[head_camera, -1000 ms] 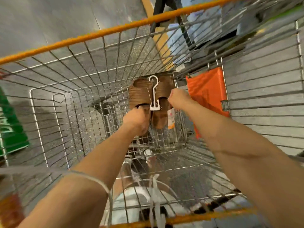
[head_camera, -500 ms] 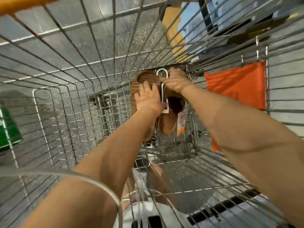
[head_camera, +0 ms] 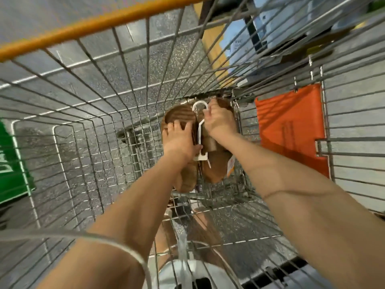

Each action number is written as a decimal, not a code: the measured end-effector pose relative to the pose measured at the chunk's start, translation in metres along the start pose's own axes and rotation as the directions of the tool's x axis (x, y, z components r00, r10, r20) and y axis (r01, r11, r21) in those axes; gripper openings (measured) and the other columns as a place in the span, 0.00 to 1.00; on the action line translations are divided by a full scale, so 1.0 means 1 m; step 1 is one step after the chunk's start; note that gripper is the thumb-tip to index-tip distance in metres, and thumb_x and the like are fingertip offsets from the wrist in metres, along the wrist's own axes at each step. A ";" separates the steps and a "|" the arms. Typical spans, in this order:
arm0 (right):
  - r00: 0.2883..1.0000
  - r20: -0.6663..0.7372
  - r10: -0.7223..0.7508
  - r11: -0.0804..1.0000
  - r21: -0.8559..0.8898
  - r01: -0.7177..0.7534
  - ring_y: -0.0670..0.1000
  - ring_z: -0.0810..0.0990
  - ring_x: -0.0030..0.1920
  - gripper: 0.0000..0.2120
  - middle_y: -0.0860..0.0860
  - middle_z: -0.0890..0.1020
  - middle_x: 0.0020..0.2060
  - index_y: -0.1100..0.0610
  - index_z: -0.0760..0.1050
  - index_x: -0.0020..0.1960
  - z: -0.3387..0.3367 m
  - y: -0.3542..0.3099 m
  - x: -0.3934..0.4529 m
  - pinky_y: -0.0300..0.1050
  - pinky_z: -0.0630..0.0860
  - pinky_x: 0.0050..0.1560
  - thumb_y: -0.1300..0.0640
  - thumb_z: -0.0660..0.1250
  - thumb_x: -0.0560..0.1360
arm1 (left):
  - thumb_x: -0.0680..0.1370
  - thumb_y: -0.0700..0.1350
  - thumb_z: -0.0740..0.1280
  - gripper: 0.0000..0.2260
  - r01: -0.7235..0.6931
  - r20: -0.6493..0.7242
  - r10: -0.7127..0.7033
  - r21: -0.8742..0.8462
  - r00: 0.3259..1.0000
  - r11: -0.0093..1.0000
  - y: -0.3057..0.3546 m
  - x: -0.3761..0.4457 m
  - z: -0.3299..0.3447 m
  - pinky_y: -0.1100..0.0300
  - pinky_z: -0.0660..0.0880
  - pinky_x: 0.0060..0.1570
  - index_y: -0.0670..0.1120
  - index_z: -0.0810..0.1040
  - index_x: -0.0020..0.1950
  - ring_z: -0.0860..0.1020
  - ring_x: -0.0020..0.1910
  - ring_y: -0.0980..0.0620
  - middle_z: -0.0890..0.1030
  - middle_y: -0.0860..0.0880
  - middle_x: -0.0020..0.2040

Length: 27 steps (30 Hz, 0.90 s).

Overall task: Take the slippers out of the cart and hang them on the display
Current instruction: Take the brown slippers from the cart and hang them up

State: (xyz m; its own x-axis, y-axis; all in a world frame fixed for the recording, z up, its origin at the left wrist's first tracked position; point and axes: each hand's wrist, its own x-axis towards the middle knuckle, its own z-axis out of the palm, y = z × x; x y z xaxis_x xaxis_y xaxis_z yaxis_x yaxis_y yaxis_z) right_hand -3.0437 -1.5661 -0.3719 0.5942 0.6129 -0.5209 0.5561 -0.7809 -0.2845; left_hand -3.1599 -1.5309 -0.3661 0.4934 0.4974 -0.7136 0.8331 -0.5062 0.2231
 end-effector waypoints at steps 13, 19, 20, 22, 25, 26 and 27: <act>0.926 -0.320 -0.203 0.963 -0.234 0.130 0.61 0.82 0.31 0.08 0.60 0.82 0.28 0.62 0.73 0.49 -0.086 -0.040 -0.142 0.48 0.76 0.28 0.58 0.59 0.77 | 0.78 0.54 0.62 0.18 -0.141 -0.107 0.145 0.042 0.984 0.989 0.003 -0.120 -0.063 0.46 0.71 0.58 0.49 0.66 0.65 0.70 0.61 0.39 0.73 0.40 0.61; 0.924 -0.379 -0.045 0.998 -0.049 0.029 0.65 0.81 0.49 0.16 0.65 0.82 0.47 0.63 0.64 0.65 -0.153 -0.037 -0.216 0.55 0.75 0.46 0.55 0.51 0.82 | 0.79 0.56 0.59 0.21 -0.274 -0.231 0.338 0.269 0.912 0.924 0.040 -0.194 -0.112 0.48 0.67 0.61 0.49 0.64 0.69 0.68 0.65 0.40 0.67 0.41 0.68; 0.872 -0.488 -0.040 0.998 -0.059 0.013 0.64 0.82 0.45 0.15 0.65 0.83 0.44 0.63 0.66 0.63 -0.168 -0.036 -0.229 0.53 0.76 0.42 0.56 0.54 0.81 | 0.79 0.57 0.59 0.21 -0.305 -0.246 0.381 0.297 0.891 0.905 0.050 -0.207 -0.124 0.48 0.67 0.61 0.49 0.65 0.69 0.69 0.65 0.41 0.68 0.42 0.67; 0.767 -0.640 -0.043 0.998 -0.056 0.010 0.62 0.83 0.36 0.12 0.64 0.83 0.35 0.64 0.70 0.57 -0.199 -0.031 -0.257 0.49 0.76 0.33 0.57 0.62 0.78 | 0.78 0.57 0.59 0.20 -0.361 -0.288 0.462 0.340 0.839 0.868 0.072 -0.237 -0.146 0.48 0.69 0.60 0.49 0.67 0.66 0.71 0.63 0.41 0.72 0.43 0.64; 0.731 -0.679 0.071 0.997 0.074 -0.027 0.64 0.82 0.47 0.15 0.65 0.82 0.45 0.64 0.66 0.62 -0.252 -0.023 -0.309 0.53 0.74 0.43 0.55 0.51 0.82 | 0.77 0.59 0.59 0.21 -0.435 -0.369 0.582 0.410 0.725 0.802 0.112 -0.286 -0.178 0.49 0.70 0.58 0.50 0.68 0.65 0.72 0.61 0.42 0.74 0.44 0.60; 0.696 -0.709 0.115 0.992 0.117 -0.046 0.65 0.81 0.49 0.16 0.65 0.82 0.48 0.64 0.66 0.63 -0.269 -0.017 -0.325 0.54 0.73 0.45 0.54 0.50 0.82 | 0.77 0.60 0.58 0.20 -0.462 -0.401 0.626 0.436 0.669 0.772 0.126 -0.303 -0.186 0.49 0.70 0.58 0.51 0.69 0.65 0.72 0.60 0.42 0.74 0.44 0.59; 0.641 -0.753 0.150 0.988 0.143 -0.063 0.65 0.80 0.50 0.17 0.65 0.82 0.49 0.64 0.66 0.63 -0.286 -0.011 -0.346 0.54 0.73 0.46 0.54 0.49 0.82 | 0.77 0.60 0.58 0.20 -0.486 -0.425 0.672 0.472 0.606 0.736 0.140 -0.321 -0.193 0.50 0.69 0.57 0.51 0.70 0.64 0.73 0.59 0.42 0.75 0.44 0.58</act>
State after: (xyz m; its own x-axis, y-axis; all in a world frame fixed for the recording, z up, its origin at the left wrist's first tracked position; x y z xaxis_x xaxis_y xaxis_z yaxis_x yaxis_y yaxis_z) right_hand -3.0892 -1.7348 0.0412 0.9017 0.3662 0.2298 0.4286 -0.8272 -0.3634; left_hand -3.1535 -1.6258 0.0224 0.9655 0.2603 -0.0006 0.2553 -0.9465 0.1972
